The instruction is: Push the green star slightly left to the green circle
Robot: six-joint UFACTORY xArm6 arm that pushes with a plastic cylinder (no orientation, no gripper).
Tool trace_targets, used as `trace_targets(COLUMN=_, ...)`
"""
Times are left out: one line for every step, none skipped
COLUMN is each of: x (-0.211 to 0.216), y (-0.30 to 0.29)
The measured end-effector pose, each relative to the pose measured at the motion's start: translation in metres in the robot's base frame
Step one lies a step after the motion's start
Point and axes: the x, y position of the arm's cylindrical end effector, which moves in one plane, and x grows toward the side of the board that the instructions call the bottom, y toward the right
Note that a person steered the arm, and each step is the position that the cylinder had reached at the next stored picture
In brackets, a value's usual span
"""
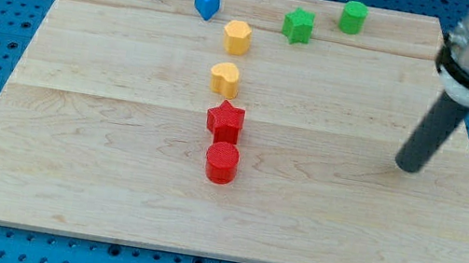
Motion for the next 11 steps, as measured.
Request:
trace_targets(x=-0.046, y=-0.029)
trace_targets(x=-0.077, y=-0.049)
trace_targets(x=-0.076, y=-0.054)
trace_targets(x=-0.110, y=-0.086)
trace_targets(x=-0.149, y=-0.086)
trace_targets(x=-0.171, y=-0.098)
trace_targets(x=-0.195, y=-0.120)
trace_targets(x=-0.213, y=-0.138)
trace_targets(x=-0.189, y=-0.157)
trace_targets(x=-0.199, y=-0.204)
trace_targets(x=-0.223, y=-0.235)
